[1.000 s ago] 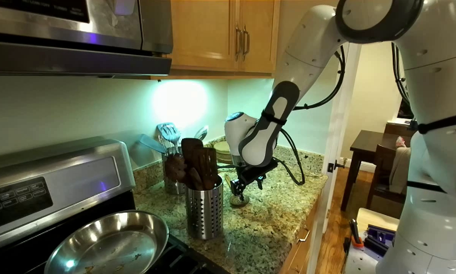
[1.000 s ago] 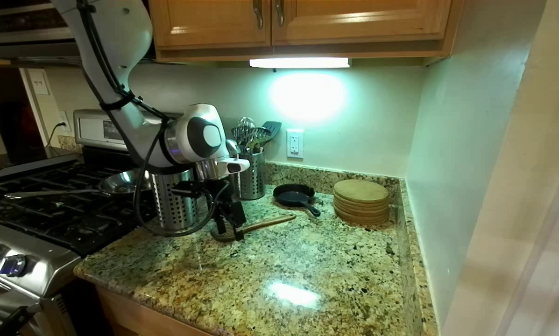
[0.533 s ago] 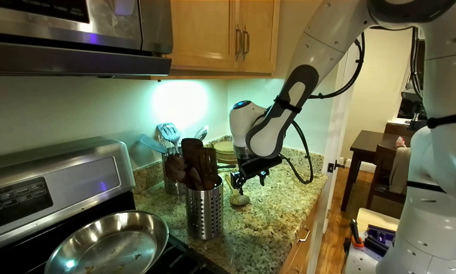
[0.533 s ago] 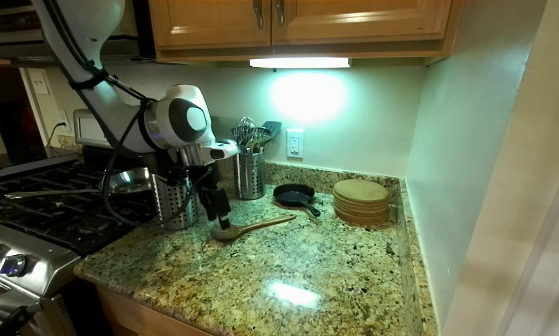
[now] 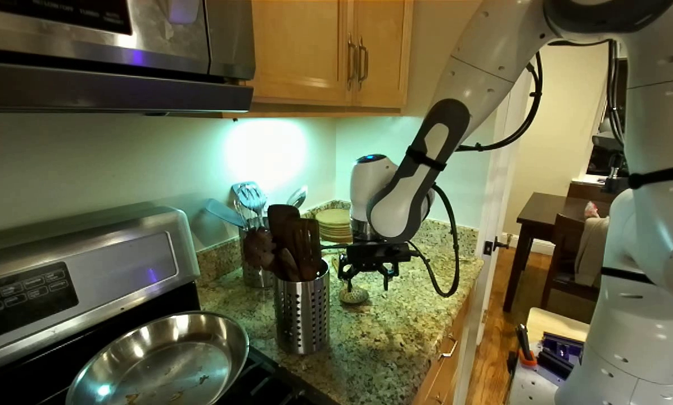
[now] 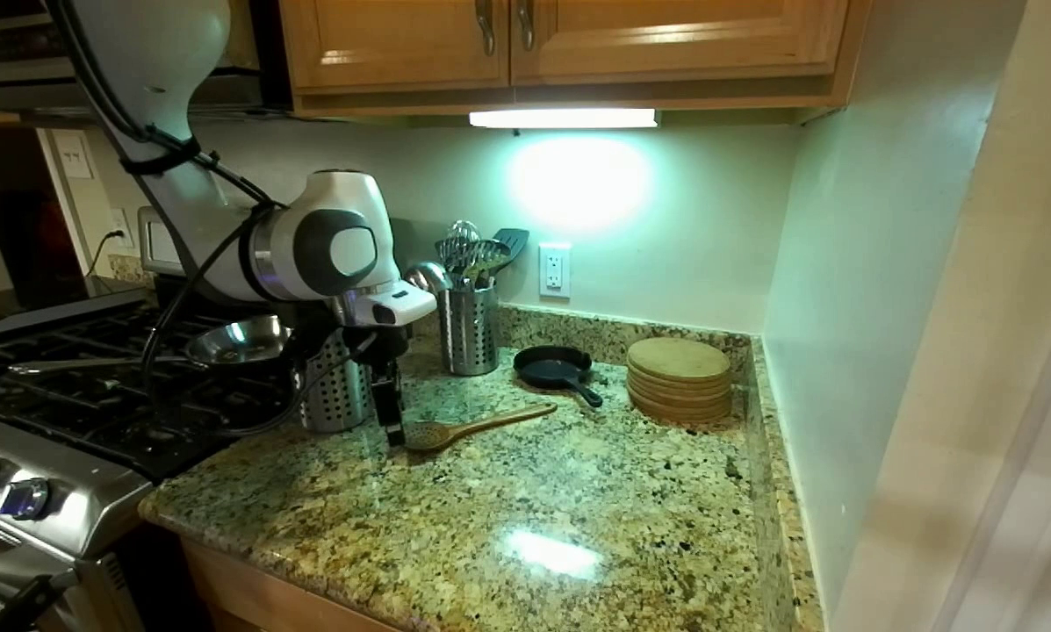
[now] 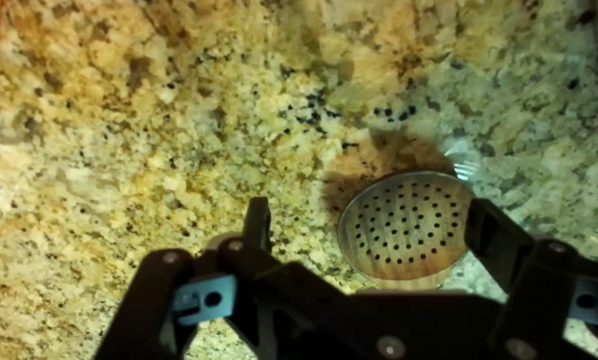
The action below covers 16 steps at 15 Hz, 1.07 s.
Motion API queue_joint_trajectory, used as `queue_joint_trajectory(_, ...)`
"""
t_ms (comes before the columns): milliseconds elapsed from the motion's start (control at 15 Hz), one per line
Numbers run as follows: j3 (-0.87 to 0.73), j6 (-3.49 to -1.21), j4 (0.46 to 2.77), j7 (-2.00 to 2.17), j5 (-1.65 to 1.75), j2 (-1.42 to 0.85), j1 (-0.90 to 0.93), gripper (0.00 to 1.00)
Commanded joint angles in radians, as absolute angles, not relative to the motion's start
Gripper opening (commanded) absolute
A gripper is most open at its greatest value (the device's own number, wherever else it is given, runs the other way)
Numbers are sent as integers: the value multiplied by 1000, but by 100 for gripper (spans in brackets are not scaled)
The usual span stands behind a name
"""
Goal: Pick the wooden spoon on the counter and put it in the utensil holder
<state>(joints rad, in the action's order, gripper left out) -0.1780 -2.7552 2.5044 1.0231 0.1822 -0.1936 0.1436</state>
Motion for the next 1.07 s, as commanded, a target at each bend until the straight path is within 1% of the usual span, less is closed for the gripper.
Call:
queue_joint_trajectory(0, -209, -2895, 2556, 1215, 218, -189, 156, 100)
queue_joint_trajectory(200, -240, -2967, 2567, 1359, 216, -211, 183, 100)
queue_joint_trajectory(267, -206, -2906, 2540, 1254, 190, -206, 154, 100)
queue_joint_trajectory(1000, -250, -2935, 2518, 1379, 154, -269, 177, 100)
